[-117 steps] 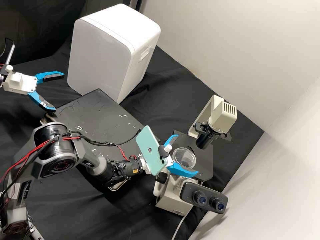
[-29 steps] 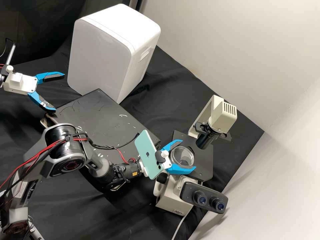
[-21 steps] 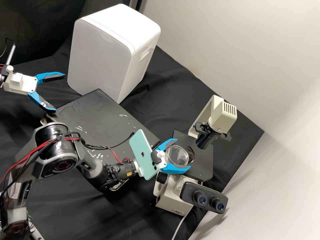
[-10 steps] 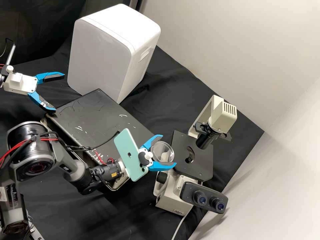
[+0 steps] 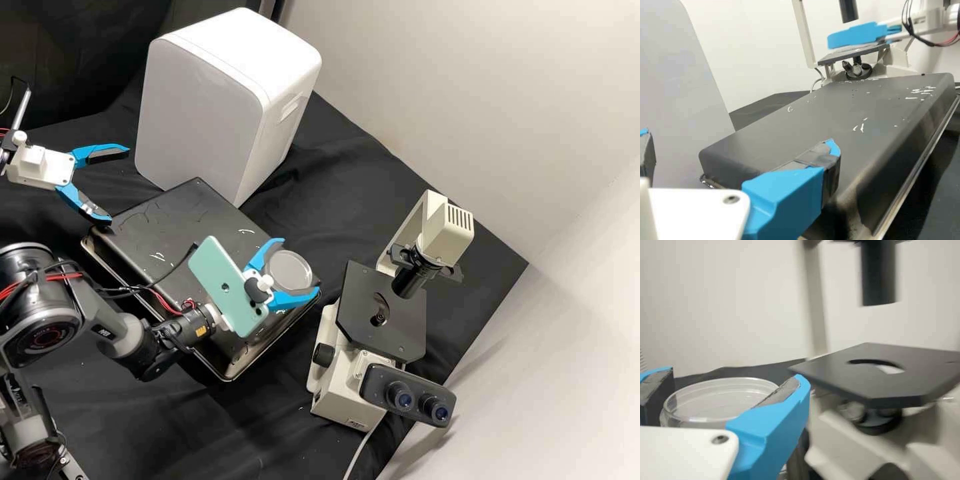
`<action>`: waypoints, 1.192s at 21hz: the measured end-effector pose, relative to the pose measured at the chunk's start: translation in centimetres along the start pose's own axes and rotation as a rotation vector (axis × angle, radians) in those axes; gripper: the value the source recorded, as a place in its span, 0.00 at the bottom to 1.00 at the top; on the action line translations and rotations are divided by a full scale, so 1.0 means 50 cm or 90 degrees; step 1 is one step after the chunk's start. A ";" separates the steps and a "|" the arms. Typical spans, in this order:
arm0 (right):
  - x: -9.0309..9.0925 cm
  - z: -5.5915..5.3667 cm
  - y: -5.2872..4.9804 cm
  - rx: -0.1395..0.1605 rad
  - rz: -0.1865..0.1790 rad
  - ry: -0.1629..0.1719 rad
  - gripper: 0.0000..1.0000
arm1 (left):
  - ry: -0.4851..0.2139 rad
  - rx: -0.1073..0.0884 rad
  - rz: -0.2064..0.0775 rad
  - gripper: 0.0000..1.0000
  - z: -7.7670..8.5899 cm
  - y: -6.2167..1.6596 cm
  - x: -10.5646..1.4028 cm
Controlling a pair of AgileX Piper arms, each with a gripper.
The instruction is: Place the petri dish on the bench
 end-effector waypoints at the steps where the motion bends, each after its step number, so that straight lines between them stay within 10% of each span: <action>1: -0.001 -0.004 -0.009 -0.001 -0.011 0.006 0.00 | 0.000 0.001 0.001 1.00 -0.001 0.001 0.001; 22: -0.025 0.019 -0.080 -0.026 -0.096 -0.037 0.00 | 0.000 -0.002 0.002 1.00 -0.001 0.001 0.001; 23: -0.025 0.023 -0.080 -0.029 -0.092 -0.043 1.00 | 0.000 -0.002 0.002 1.00 -0.001 0.001 0.001; 25: -0.023 0.026 -0.080 -0.037 -0.088 -0.049 1.00 | 0.000 -0.002 0.002 1.00 -0.001 0.001 0.001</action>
